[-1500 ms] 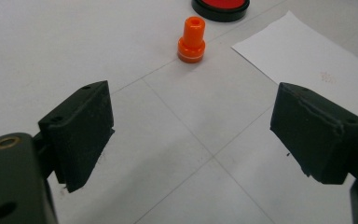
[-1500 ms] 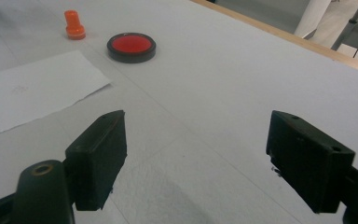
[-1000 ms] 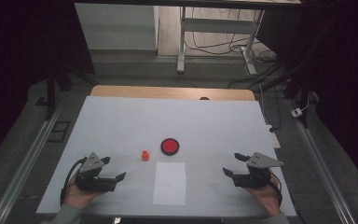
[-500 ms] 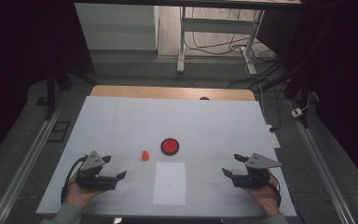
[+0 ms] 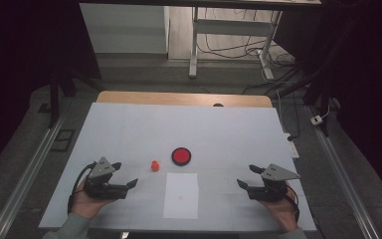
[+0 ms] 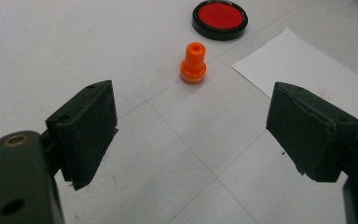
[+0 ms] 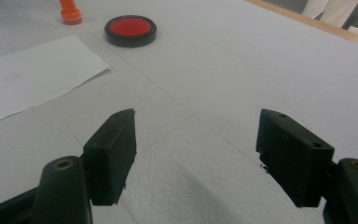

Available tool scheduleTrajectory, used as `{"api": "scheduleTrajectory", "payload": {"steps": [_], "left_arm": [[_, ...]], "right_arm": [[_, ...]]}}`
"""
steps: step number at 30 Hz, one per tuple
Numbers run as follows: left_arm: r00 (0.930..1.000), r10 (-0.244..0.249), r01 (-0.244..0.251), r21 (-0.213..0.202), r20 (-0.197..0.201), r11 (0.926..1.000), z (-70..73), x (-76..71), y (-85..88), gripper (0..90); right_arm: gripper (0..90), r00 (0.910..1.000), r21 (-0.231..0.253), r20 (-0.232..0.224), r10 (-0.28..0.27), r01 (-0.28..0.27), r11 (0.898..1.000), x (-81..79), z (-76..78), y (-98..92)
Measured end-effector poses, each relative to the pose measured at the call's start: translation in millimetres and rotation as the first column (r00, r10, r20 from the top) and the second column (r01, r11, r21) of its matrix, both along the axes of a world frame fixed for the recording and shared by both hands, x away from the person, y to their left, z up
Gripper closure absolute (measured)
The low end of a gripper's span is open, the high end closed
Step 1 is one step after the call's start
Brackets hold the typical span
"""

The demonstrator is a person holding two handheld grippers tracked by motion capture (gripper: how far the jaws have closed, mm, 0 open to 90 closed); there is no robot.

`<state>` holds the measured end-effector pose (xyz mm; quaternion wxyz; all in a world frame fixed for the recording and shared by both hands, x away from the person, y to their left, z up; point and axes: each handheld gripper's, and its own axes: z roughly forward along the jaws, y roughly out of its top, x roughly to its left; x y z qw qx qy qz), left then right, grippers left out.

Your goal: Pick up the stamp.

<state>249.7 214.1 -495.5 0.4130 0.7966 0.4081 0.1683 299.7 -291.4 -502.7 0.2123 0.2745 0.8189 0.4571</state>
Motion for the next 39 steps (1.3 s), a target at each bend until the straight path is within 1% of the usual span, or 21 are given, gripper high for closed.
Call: {"api": "scheduleTrajectory", "payload": {"steps": [3, 7, 9, 10, 15, 18, 19, 22, 27, 32, 35, 36, 39], "left_arm": [[1.0000, -0.002, 0.002, -0.006, 0.002, 1.0000, 3.2, 3.1, -0.5, 16.9], [0.9999, -0.009, 0.009, -0.010, -0.012, 0.9999, 5.6, 8.0, -2.4, 17.1], [0.9998, -0.014, 0.013, -0.007, -0.017, 0.9999, 6.1, 10.5, -4.4, 17.1], [0.9997, -0.016, 0.016, 0.000, -0.021, 0.9999, 6.7, 13.1, -6.4, 17.1], [0.9997, -0.017, 0.017, -0.001, -0.018, 0.9999, 10.3, 17.5, -9.0, 17.3], [0.9998, -0.015, 0.015, -0.003, -0.013, 0.9999, 13.9, 21.9, -10.7, 17.6], [0.9998, -0.018, 0.018, -0.003, -0.011, 0.9998, 16.0, 26.0, -12.5, 17.8], [0.9997, -0.021, 0.021, -0.005, -0.011, 0.9998, 16.9, 29.8, -14.4, 17.9], [0.9991, -0.035, 0.035, 0.005, -0.022, 0.9994, 16.5, 41.0, -21.7, 18.2], [0.9977, -0.058, 0.058, 0.017, -0.036, 0.9982, 15.7, 51.8, -29.0, 18.9], [0.9966, -0.072, 0.073, 0.026, -0.041, 0.9970, 14.3, 57.8, -34.4, 19.2], [0.9963, -0.074, 0.075, 0.029, -0.045, 0.9968, 13.7, 59.6, -35.9, 19.3], [0.9953, -0.081, 0.083, 0.039, -0.052, 0.9957, 11.7, 64.2, -40.2, 19.5]], "right_arm": [[28.8, 1.0000, -0.008, -0.001, -0.006, 0.006, 1.000, 0.5, 0.3, 0.2], [29.1, 1.0000, -0.005, -0.007, -0.004, 0.004, 1.000, 1.9, -0.6, 1.6], [29.2, 1.0000, -0.013, -0.001, -0.006, 0.006, 1.000, 1.8, -0.8, 2.1], [29.3, 1.0000, -0.010, -0.004, 0.001, -0.001, 1.000, 1.9, -1.2, 2.6], [29.4, 1.0000, -0.010, -0.002, 0.008, -0.008, 1.000, 1.8, -1.9, 4.3], [29.5, 0.9999, -0.015, -0.005, 0.011, -0.011, 1.000, 0.9, -1.5, 5.2], [29.5, 0.9999, -0.013, -0.006, 0.013, -0.014, 1.000, 0.8, -1.8, 5.2], [29.6, 0.9999, -0.009, -0.008, 0.010, -0.010, 1.000, 0.1, -2.1, 4.9], [29.8, 1.0000, -0.004, -0.005, 0.007, -0.007, 1.000, -1.4, -1.6, 3.9], [29.8, 1.0000, -0.017, -0.002, -0.001, 0.001, 1.000, -1.3, -1.5, 5.8], [29.8, 1.0000, -0.019, -0.005, 0.008, -0.008, 1.000, -0.8, -2.0, 6.6], [29.9, 1.0000, -0.027, -0.001, -0.001, 0.001, 1.000, -1.0, -2.0, 6.8], [29.9, 1.0000, -0.016, -0.007, 0.000, 0.000, 1.000, 0.0, -2.0, 6.6]]}}
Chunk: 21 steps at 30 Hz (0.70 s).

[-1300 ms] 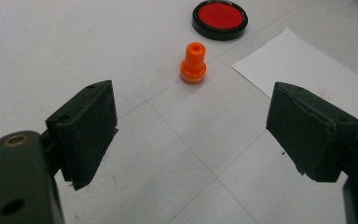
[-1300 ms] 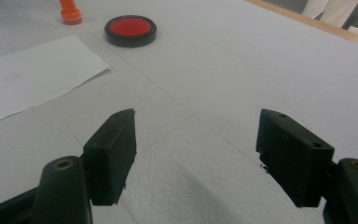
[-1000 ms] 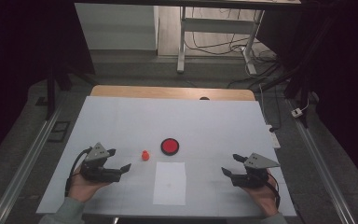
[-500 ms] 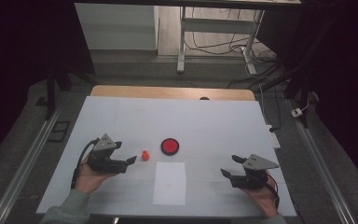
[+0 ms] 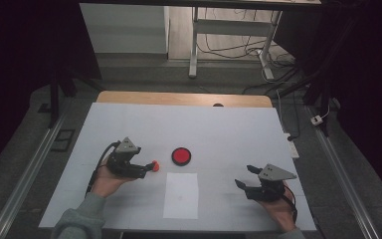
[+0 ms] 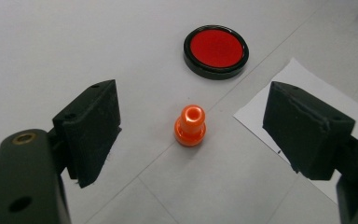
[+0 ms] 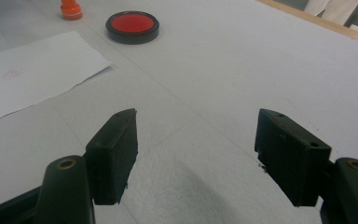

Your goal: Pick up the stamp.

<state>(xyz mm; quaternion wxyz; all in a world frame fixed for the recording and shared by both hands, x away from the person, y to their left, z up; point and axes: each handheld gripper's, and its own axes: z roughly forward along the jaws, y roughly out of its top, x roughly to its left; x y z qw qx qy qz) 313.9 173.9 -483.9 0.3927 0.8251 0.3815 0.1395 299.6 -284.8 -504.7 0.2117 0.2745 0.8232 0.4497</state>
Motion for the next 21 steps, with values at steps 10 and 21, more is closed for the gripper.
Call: {"api": "scheduleTrajectory", "payload": {"steps": [10, 21], "left_arm": [[0.9989, -0.027, 0.028, 0.044, -0.039, 0.9986, -14.0, 19.5, -18.1, 20.2], [0.9977, -0.044, 0.048, 0.089, -0.051, 0.9949, -24.2, 23.0, -23.9, 27.4]], "right_arm": [[30.0, 1.0000, -0.004, -0.003, 0.005, -0.005, 1.000, 0.1, -1.6, 2.1], [30.0, 0.9999, -0.021, -0.009, 0.005, -0.006, 1.000, 0.1, -2.7, 2.6]]}}
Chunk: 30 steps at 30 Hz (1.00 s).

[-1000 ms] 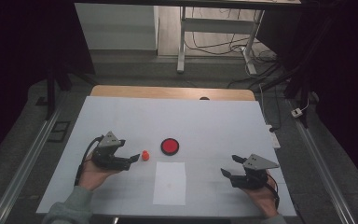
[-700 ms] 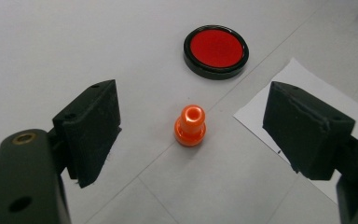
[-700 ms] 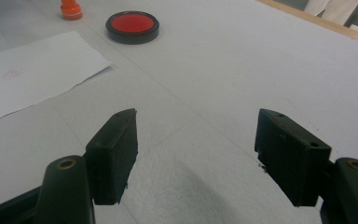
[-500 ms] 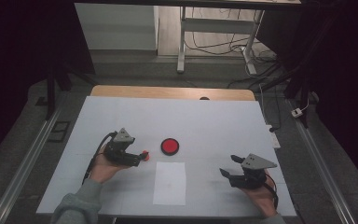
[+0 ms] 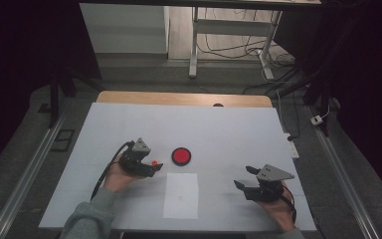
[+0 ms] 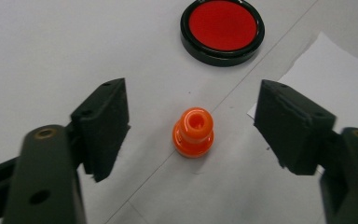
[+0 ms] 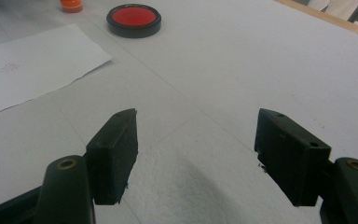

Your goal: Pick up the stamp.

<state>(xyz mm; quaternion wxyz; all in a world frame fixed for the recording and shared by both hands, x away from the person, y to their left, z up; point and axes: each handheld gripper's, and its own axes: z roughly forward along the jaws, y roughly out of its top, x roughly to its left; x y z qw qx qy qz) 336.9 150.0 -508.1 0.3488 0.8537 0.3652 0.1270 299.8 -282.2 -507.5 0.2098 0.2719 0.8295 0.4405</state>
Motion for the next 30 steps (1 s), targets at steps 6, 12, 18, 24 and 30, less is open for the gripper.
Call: {"api": "scheduleTrajectory", "payload": {"steps": [6, 12, 18, 24, 30], "left_arm": [[0.9999, -0.011, 0.011, 0.009, 0.005, 0.9999, -6.6, -0.3, -2.0, 40.2], [0.9997, -0.022, 0.022, 0.013, 0.013, 0.9997, -8.8, -1.2, -2.4, 47.3], [0.9992, -0.038, 0.037, 0.027, 0.016, 0.9989, -11.5, -1.6, -3.9, 54.2], [0.9991, -0.038, 0.038, 0.031, 0.019, 0.9988, -12.1, -1.9, -3.2, 59.1], [0.9989, -0.045, 0.044, 0.040, 0.016, 0.9982, -13.7, -1.8, -3.7, 63.7]], "right_arm": [[30.0, 1.0000, -0.004, -0.001, -0.003, 0.003, 1.000, -0.2, -0.6, 0.1], [30.0, 1.0000, -0.007, 0.000, -0.002, 0.002, 1.000, -0.3, -0.7, 0.1], [30.1, 1.0000, -0.007, -0.001, -0.002, 0.002, 1.000, -0.2, -0.7, -0.3], [30.1, 1.0000, -0.011, 0.000, -0.004, 0.004, 1.000, -0.3, -0.7, -0.4], [30.1, 1.0000, -0.011, 0.003, -0.007, 0.007, 1.000, -0.6, -0.9, -0.6]]}}
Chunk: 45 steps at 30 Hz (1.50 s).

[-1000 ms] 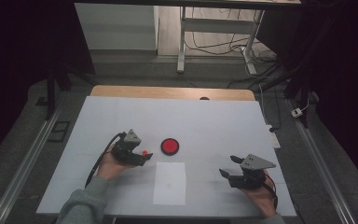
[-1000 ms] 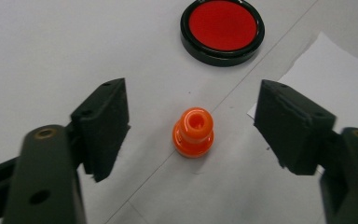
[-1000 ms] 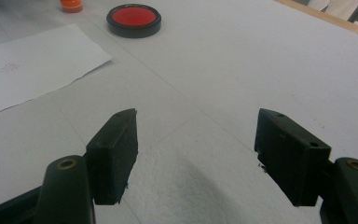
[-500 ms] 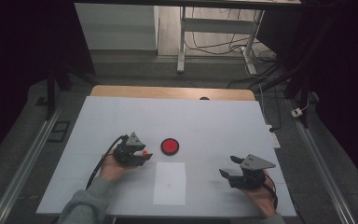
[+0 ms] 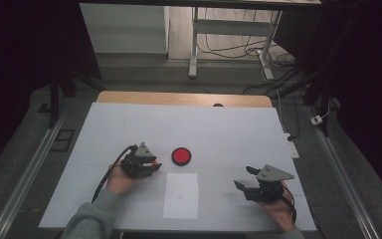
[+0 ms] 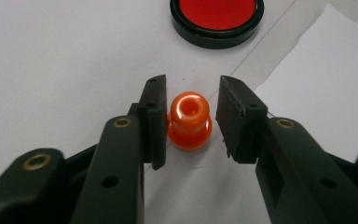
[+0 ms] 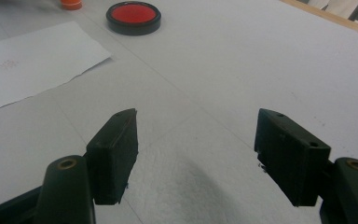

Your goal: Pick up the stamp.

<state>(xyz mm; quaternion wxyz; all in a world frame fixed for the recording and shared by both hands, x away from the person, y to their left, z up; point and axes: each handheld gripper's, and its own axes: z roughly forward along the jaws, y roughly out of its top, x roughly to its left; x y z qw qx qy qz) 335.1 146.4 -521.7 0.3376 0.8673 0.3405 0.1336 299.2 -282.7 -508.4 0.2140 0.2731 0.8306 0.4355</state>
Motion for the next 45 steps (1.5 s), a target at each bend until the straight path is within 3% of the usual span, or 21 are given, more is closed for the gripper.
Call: {"api": "scheduleTrajectory", "payload": {"steps": [3, 12, 21, 34, 45], "left_arm": [[1.0000, 0.003, -0.003, 0.008, 0.005, 1.0000, -0.4, -0.2, -0.2, 71.3], [0.9998, -0.001, 0.001, 0.020, 0.020, 0.9998, 0.2, -1.5, 0.1, 72.6], [0.9993, 0.005, -0.005, 0.001, 0.037, 1.0000, 4.3, -3.0, 3.3, 72.8], [0.9968, 0.019, -0.013, -0.078, 0.078, 0.9969, 16.8, -8.1, 10.8, 72.8], [0.9965, 0.013, -0.002, -0.141, 0.082, 0.9899, 24.2, -10.7, 15.3, 72.8]], "right_arm": [[30.1, 1.0000, 0.000, 0.002, 0.001, -0.001, 1.000, 0.2, 0.0, -0.3], [30.1, 1.0000, 0.000, -0.002, -0.002, 0.002, 1.000, -0.1, -0.3, -0.6], [30.1, 1.0000, -0.003, 0.000, 0.000, 0.000, 1.000, -0.2, -0.8, 0.1], [30.2, 1.0000, 0.005, 0.007, 0.001, -0.001, 1.000, -0.5, -0.4, -0.2], [30.2, 1.0000, 0.012, 0.009, -0.002, 0.002, 1.000, -0.4, 0.7, 0.0]]}}
